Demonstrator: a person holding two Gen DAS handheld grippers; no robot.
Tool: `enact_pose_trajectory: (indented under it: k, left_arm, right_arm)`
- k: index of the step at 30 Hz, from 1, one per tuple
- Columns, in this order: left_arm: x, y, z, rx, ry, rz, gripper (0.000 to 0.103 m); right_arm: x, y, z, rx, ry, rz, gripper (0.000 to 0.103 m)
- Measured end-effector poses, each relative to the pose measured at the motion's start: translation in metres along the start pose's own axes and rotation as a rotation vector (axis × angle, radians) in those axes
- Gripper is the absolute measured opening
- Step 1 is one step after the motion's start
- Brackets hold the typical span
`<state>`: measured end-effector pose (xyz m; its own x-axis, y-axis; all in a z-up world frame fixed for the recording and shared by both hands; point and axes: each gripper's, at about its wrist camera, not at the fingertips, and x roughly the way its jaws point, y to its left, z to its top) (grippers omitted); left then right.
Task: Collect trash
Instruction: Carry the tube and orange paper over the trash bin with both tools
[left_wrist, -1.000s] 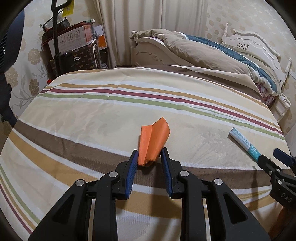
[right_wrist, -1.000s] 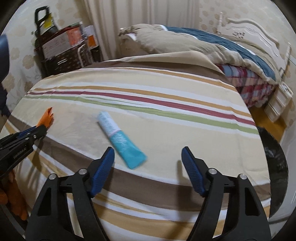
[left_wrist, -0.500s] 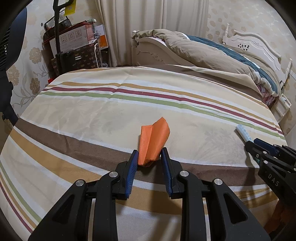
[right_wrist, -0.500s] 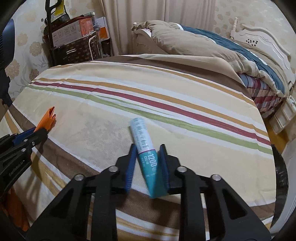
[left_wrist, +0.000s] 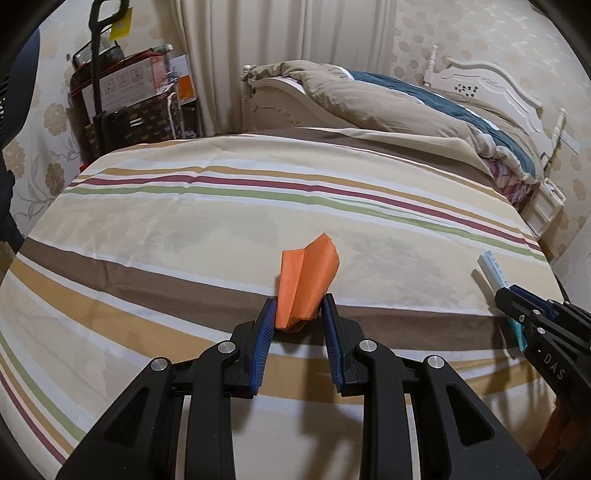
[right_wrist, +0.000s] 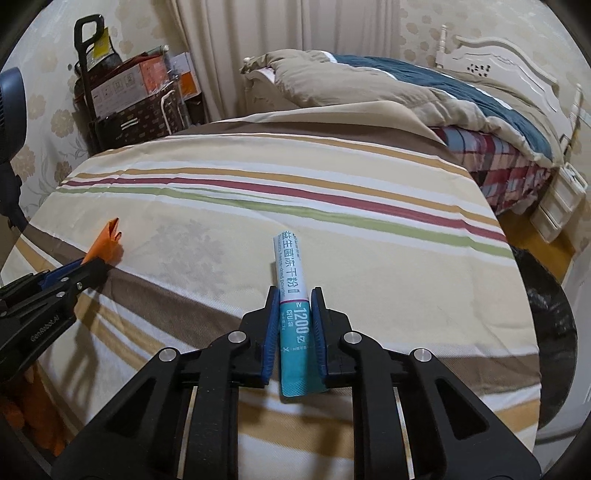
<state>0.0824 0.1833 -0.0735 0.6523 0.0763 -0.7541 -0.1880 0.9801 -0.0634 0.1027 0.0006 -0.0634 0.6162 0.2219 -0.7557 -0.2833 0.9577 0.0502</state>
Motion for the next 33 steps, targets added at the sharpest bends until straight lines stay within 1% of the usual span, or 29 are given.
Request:
enact_pose_trajectory:
  k: [11,18,26,33]
  left_arm:
    - [-0.014,-0.041,-0.009,0.050,-0.019,-0.068,0.028]
    - [-0.026,-0.074,-0.008,0.092,-0.047,-0.118,0.028]
    - [-0.038,-0.134,-0.011,0.188,-0.075,-0.202,0.028]
    - [-0.044,-0.193,-0.013,0.282,-0.092,-0.275,0.028]
  right_arm:
    - [-0.030,-0.033,-0.015,0.070,-0.053,-0.013,0.016]
    - [-0.056,-0.061,-0.025,0.118,-0.102,-0.045,0.016]
    - [-0.088,-0.106,-0.038,0.198,-0.162,-0.113,0.016]
    - [-0.105,-0.159,-0.048,0.276,-0.192,-0.193,0.016]
